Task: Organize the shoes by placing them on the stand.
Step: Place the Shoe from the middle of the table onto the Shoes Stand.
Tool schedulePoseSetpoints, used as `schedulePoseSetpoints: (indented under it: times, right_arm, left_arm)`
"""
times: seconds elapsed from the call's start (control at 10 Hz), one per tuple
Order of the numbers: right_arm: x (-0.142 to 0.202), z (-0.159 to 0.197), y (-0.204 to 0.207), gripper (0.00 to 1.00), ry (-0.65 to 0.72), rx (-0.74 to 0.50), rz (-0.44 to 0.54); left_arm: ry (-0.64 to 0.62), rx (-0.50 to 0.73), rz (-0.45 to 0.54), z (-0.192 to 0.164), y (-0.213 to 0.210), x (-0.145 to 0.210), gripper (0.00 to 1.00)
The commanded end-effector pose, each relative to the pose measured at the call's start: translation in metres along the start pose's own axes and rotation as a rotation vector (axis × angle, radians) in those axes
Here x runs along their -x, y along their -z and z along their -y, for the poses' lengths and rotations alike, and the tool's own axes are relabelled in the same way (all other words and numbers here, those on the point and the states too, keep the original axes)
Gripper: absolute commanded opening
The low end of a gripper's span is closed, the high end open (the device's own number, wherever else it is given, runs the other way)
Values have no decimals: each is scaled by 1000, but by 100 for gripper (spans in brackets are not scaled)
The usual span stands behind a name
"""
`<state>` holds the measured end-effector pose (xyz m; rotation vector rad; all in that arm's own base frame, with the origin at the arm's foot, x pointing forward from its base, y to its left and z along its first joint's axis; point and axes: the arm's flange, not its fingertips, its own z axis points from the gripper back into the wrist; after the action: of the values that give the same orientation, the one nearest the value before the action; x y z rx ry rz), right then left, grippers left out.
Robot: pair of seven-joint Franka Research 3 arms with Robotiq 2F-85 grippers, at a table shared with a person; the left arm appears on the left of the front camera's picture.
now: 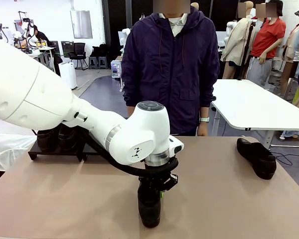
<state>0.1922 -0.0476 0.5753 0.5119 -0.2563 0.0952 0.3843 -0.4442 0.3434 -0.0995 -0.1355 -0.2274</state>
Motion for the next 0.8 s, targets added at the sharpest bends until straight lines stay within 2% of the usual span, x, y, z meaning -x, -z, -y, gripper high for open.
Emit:
schedulePoseSetpoints:
  times: [0.0, 0.1, 0.3, 0.4, 0.6, 0.7]
  right_arm:
    - [-2, -2, -4, 100, -22, -17, -1]
    - [-2, -2, -4, 100, -22, -17, -1]
    - [-2, -2, -4, 100, -22, -17, -1]
    - [-2, -2, -4, 100, -22, -17, -1]
    - [-2, -2, -4, 100, -22, -17, -1]
    - [-2, -2, -4, 100, -22, -17, -1]
  left_arm:
    - [60, 32, 78, -22, -32, 1, 0]
    - [78, 50, 142, -39, -60, 5, 0]
    - [225, 113, 265, -87, -126, 26, 0]
    - [240, 121, 352, -113, -149, 38, 0]
    - [314, 60, 518, -170, -171, 68, 0]
    - [419, 28, 583, -200, -173, 83, 0]
